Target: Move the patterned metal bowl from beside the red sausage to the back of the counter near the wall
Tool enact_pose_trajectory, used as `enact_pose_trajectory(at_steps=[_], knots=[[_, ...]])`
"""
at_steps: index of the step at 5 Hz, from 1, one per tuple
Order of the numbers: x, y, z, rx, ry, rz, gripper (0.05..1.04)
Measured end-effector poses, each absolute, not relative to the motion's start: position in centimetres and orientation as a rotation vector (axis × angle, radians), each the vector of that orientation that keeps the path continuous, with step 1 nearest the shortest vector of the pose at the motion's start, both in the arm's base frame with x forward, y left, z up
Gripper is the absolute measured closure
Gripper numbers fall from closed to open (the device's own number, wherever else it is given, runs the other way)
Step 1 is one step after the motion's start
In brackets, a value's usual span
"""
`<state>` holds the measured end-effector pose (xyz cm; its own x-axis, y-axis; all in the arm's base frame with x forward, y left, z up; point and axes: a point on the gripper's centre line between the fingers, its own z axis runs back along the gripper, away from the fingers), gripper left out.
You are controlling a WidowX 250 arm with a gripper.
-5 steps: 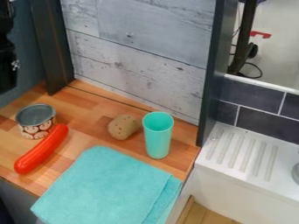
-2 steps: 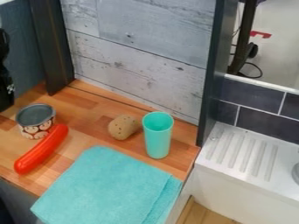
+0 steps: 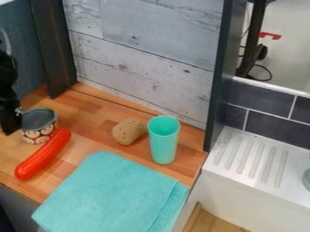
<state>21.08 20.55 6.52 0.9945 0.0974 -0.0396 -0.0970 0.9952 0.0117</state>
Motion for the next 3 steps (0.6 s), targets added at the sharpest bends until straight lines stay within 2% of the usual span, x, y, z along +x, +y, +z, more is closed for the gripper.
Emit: enact_pose_trajectory(at_steps=[1,2,3], knots=[[21.4,20.8,4.5,0.035,0.125,0.090,0.082],[22.1,21.3,4.1,0.052,0.141,0.081,0.082],[22.4,21.8,3.1,0.038,0.180,0.072,0.082]])
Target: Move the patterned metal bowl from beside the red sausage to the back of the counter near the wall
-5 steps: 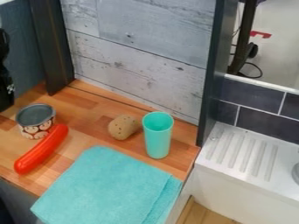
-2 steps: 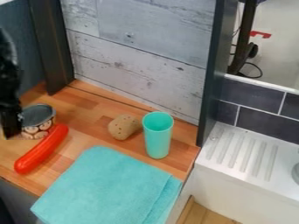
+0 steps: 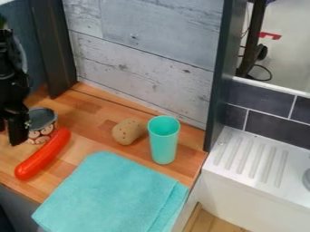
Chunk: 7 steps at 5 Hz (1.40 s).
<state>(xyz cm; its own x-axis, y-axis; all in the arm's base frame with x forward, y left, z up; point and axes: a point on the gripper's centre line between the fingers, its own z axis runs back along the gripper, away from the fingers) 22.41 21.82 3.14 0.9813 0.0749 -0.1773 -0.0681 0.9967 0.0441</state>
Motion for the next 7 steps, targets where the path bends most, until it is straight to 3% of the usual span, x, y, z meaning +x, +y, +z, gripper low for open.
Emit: enact_pose_trajectory(at_steps=[1,3,5,7], knots=[[23.2,22.4,2.7,0.046,0.190,0.066,0.082],[27.7,22.1,1.6,0.035,0.193,0.009,0.083],[32.6,21.8,3.9,0.022,0.095,-0.007,0.082],[33.2,21.7,4.6,0.002,0.071,0.004,0.082]])
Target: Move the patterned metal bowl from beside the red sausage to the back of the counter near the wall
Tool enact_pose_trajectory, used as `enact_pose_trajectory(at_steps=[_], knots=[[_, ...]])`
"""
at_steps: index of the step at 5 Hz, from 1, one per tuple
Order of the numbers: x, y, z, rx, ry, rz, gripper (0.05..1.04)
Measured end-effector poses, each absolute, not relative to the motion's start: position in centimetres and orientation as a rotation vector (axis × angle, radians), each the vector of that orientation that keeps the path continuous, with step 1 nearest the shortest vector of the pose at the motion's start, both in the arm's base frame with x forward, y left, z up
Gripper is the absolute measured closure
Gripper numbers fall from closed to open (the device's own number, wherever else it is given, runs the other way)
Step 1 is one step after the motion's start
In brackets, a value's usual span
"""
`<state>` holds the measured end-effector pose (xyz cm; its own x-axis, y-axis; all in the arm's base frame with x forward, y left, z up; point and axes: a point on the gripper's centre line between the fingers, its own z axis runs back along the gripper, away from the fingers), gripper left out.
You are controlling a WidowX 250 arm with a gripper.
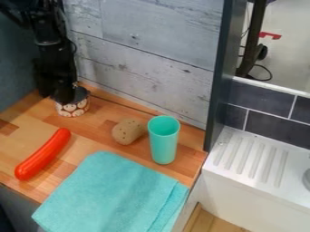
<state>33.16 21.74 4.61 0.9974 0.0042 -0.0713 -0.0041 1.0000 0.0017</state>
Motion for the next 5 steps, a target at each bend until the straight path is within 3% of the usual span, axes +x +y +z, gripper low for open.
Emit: enact_pose_trajectory(at_steps=[1,2,3,5], knots=[[31.1,21.0,5.5,0.003,0.116,0.004,0.083],[27.2,20.2,9.1,0.037,0.120,0.017,0.082],[23.4,19.5,11.8,0.049,0.103,0.053,0.082],[19.5,16.2,14.7,0.051,0.037,-0.065,0.082]])
